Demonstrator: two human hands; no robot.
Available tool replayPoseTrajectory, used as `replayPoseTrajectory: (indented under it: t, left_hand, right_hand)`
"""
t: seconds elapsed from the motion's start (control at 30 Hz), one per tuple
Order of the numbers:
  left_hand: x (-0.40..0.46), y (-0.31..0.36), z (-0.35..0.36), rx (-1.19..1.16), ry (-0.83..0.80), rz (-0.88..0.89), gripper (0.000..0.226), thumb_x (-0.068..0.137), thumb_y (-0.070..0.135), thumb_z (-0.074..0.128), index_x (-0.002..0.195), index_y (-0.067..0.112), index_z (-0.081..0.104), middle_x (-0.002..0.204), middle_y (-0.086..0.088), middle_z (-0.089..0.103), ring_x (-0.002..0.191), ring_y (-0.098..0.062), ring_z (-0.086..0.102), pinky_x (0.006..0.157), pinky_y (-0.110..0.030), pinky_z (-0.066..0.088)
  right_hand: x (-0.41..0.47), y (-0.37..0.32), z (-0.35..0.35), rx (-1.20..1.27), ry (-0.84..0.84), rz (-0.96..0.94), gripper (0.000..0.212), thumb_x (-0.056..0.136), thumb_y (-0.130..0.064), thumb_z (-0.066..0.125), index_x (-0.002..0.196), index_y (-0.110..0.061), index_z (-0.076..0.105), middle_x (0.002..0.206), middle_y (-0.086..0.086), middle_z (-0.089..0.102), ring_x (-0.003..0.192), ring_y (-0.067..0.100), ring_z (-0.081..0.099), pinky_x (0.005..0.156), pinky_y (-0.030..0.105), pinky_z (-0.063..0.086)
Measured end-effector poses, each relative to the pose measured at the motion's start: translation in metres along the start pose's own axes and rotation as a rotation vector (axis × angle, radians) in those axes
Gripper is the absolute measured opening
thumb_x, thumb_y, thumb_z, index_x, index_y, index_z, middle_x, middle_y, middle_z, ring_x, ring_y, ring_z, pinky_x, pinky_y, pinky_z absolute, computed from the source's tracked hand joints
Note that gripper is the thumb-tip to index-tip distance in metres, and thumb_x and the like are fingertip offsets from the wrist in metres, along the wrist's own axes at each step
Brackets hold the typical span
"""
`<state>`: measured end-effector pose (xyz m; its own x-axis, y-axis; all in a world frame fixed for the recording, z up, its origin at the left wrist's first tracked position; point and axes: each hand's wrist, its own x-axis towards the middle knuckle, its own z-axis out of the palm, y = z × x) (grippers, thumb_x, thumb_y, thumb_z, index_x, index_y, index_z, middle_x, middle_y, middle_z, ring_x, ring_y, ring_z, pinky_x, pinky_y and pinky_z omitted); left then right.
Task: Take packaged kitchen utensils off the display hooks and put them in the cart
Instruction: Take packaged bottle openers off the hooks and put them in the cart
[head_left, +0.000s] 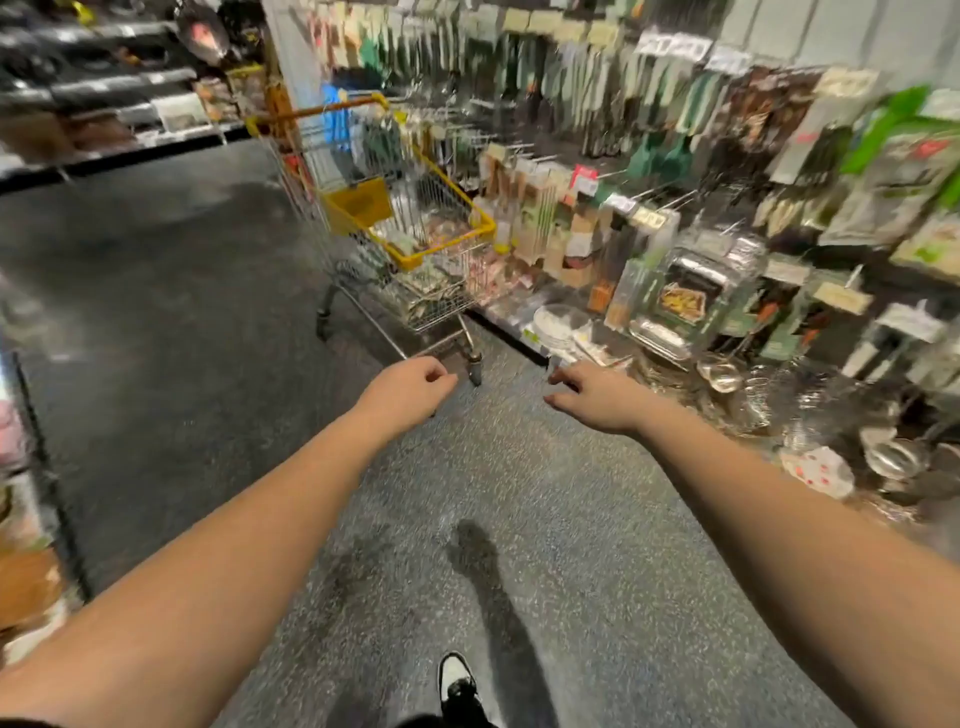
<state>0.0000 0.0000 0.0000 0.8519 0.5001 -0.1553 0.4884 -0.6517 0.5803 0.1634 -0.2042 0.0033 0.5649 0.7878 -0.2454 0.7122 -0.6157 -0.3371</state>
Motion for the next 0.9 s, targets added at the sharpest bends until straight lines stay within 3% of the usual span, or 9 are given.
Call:
replayPoseTrajectory:
  t: [0.13,0.27,0.43,0.67,0.9]
  left_hand:
    - [0.061,-0.024,-0.015,0.025,-0.016,-0.064,0.025,0.103,0.039,0.047,0.102,0.02,0.064,0.087,0.006,0.062,0.075,-0.009,0.056,0.057,-0.027,0.038]
    - [0.113,-0.039,-0.035,0.035,-0.032,-0.095,0.024,0.104,0.038,0.046,0.096,0.021,0.062,0.083,0.001,0.064,0.067,-0.014,0.056,0.058,-0.03,0.04]
    - [0.172,-0.056,-0.039,-0.018,-0.041,-0.151,0.023,0.104,0.037,0.046,0.106,0.022,0.062,0.081,0.0,0.065,0.06,-0.013,0.051,0.055,-0.028,0.041]
    - [0.285,-0.063,-0.051,-0.085,-0.04,-0.225,0.024,0.104,0.036,0.044,0.107,0.022,0.062,0.097,-0.006,0.068,0.072,-0.015,0.055,0.062,-0.029,0.041]
    - [0.423,-0.062,-0.079,-0.173,0.023,-0.3,0.024,0.104,0.04,0.046,0.105,0.022,0.062,0.09,0.003,0.063,0.069,-0.008,0.054,0.056,-0.026,0.037]
  right_hand:
    - [0.072,-0.008,0.003,0.024,-0.085,0.017,0.049,0.103,-0.042,0.048,0.142,-0.014,0.052,0.149,0.009,0.048,0.134,0.025,0.045,0.106,0.033,0.037]
    - [0.139,-0.01,0.001,0.024,-0.093,0.036,0.05,0.103,-0.044,0.046,0.143,-0.016,0.052,0.15,0.009,0.048,0.134,0.026,0.046,0.106,0.034,0.037]
    - [0.214,-0.011,0.003,0.102,-0.108,0.035,0.047,0.103,-0.041,0.048,0.141,-0.014,0.052,0.148,0.01,0.049,0.13,0.026,0.05,0.106,0.036,0.039]
    - [0.34,0.006,-0.008,0.16,-0.158,-0.02,0.049,0.103,-0.04,0.046,0.144,-0.013,0.05,0.149,0.008,0.048,0.132,0.024,0.049,0.103,0.032,0.039]
    - [0.483,0.039,-0.045,0.22,-0.258,-0.056,0.048,0.103,-0.041,0.047,0.143,-0.014,0.05,0.145,0.004,0.05,0.13,0.023,0.05,0.091,0.027,0.038]
